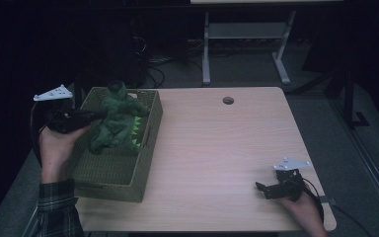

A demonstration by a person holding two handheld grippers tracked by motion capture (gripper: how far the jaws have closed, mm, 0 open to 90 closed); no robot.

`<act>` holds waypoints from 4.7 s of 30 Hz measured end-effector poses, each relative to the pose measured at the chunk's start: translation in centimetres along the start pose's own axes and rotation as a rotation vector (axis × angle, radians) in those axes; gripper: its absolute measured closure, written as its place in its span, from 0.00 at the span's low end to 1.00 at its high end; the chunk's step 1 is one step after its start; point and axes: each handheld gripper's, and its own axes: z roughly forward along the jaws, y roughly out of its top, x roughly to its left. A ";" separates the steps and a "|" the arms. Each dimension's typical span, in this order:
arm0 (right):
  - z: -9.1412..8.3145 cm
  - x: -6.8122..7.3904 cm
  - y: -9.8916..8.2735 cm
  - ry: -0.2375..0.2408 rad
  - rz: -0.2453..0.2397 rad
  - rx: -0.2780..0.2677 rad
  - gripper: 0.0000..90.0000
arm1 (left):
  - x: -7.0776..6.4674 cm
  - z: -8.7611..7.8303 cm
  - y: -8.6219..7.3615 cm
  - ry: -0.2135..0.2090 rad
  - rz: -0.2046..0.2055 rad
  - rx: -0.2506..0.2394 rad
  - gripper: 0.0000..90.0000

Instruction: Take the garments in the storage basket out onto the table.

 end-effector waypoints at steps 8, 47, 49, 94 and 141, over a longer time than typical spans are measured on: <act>0.0 0.0 0.0 0.000 0.000 0.001 0.03 | -1.3 -0.1 2.3 -0.039 0.031 -0.016 0.97; 0.0 0.0 0.0 0.001 0.001 -0.001 0.03 | -11.8 12.2 4.4 -0.237 0.124 0.058 0.97; 0.0 0.0 0.0 0.001 0.000 -0.001 0.03 | -12.3 12.9 4.0 -0.239 0.124 0.066 0.97; 0.0 0.0 0.0 -0.001 0.001 0.002 0.03 | -20.3 28.3 -8.6 -0.335 0.067 0.297 0.91; -0.5 0.4 0.8 0.004 -0.017 -0.001 0.10 | -17.0 18.4 -15.7 -0.230 0.238 0.285 0.14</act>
